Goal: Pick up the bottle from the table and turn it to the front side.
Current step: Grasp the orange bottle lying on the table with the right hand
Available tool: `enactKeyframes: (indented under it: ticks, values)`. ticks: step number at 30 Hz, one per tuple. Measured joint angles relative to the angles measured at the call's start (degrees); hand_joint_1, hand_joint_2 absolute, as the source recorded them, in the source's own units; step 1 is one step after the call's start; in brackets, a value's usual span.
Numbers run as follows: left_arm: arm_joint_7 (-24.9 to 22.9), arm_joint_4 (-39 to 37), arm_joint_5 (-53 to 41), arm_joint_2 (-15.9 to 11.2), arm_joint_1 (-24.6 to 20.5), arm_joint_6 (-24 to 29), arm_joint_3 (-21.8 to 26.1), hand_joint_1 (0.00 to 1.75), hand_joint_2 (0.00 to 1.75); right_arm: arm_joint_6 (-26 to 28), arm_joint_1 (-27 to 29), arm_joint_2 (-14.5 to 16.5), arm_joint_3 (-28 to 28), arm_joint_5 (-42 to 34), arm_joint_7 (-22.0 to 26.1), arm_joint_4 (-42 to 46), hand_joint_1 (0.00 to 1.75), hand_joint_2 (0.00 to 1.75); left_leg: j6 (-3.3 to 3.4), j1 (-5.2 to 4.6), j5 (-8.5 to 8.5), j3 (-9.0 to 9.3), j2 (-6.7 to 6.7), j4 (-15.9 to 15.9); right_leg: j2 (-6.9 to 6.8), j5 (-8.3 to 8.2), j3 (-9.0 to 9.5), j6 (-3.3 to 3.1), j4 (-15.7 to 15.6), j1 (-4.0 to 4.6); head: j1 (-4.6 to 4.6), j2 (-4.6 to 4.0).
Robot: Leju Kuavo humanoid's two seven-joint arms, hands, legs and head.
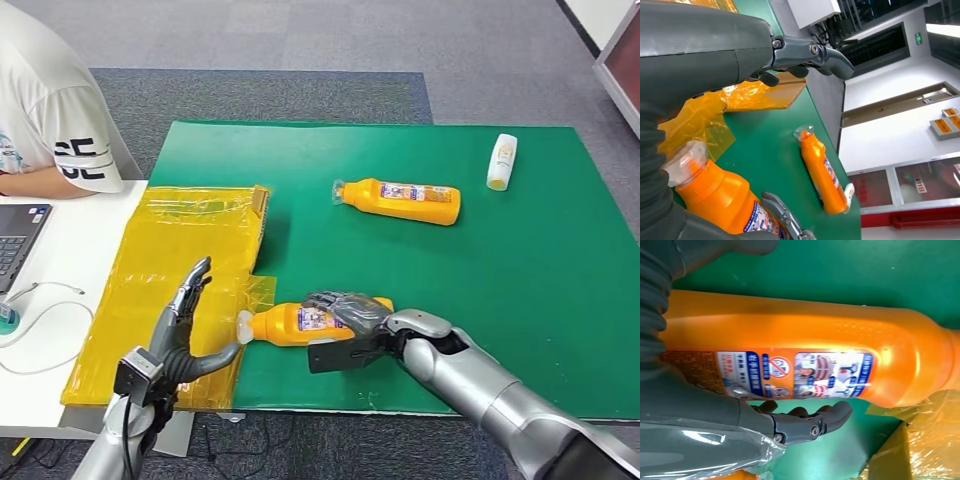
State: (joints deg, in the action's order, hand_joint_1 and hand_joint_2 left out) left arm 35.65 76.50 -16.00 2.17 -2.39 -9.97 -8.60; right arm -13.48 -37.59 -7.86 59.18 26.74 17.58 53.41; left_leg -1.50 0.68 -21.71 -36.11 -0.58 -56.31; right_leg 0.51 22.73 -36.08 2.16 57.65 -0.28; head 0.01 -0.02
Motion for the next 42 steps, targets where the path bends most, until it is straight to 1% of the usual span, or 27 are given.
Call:
enactKeyframes:
  ticks: [8, 16, 29, 34, 42]
  values:
    - [0.0, 0.0, 0.0, 0.0, 0.0, 0.0, -0.2, 0.00, 1.75, 0.8, -0.1, 0.9, 0.5, 0.1, -0.1, -1.3, 0.00, 1.75, 0.00, -0.01, 0.00, 0.02, 0.00, 0.0, 0.00, 0.00, 0.04, 0.00, 0.0, 0.00, 0.01, 0.00]
    - [0.0, 0.0, 0.0, 0.0, 0.2, 0.3, -0.2, 0.00, 1.75, 3.3, -0.1, 1.1, 0.2, 1.2, -1.2, -1.6, 0.00, 1.75, 0.00, -0.01, 0.01, 0.03, 0.00, 0.0, 0.00, -0.01, 0.06, 0.01, 0.0, 0.00, 0.01, 0.00]
    - [0.0, 0.3, -0.3, -0.1, 2.1, 0.4, 0.6, 0.00, 1.75, 5.3, 0.6, 1.2, -3.8, 5.0, -4.8, -2.4, 0.00, 1.75, 0.00, -0.01, 0.00, 0.01, 0.00, 0.0, -0.01, 0.00, 0.04, 0.01, 0.0, 0.00, 0.01, 0.00]
    - [0.0, 0.6, -0.5, -0.2, 2.4, 0.4, 1.1, 0.00, 1.75, 4.5, 0.6, 1.2, -4.9, 5.8, -5.0, -2.7, 0.00, 1.75, 0.00, -0.01, 0.00, 0.01, 0.00, 0.0, -0.01, 0.00, 0.04, 0.01, 0.0, 0.00, 0.01, 0.00]
    - [0.0, 0.9, -0.6, -0.2, 2.4, 0.5, 1.7, 0.00, 1.75, 0.8, -0.6, 1.3, -4.8, 7.2, -4.8, -3.5, 0.00, 1.75, 0.00, -0.01, 0.01, 0.01, -0.01, 0.0, -0.01, -0.01, 0.06, 0.01, 0.0, 0.00, 0.01, 0.00]
